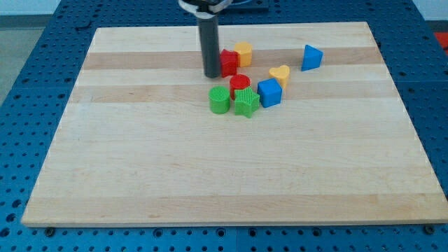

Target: Slide the yellow hexagon closer to the blue triangle

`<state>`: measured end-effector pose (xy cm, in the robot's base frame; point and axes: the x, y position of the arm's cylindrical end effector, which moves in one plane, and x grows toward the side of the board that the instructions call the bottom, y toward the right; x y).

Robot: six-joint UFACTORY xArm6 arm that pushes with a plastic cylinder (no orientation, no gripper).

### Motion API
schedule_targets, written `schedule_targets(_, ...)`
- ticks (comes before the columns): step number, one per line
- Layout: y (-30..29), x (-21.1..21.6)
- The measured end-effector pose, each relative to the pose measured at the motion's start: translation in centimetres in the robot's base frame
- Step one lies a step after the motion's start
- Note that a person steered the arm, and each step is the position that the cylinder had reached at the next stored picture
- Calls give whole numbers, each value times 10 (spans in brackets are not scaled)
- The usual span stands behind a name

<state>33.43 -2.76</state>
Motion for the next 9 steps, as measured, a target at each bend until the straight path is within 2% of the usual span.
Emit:
schedule_targets(1,46,-27)
schedule_targets(3,91,-77)
schedule_targets(5,40,-82)
schedule_targets(6,38,-108)
schedule_targets(7,39,-133)
schedule_targets(9,85,-140)
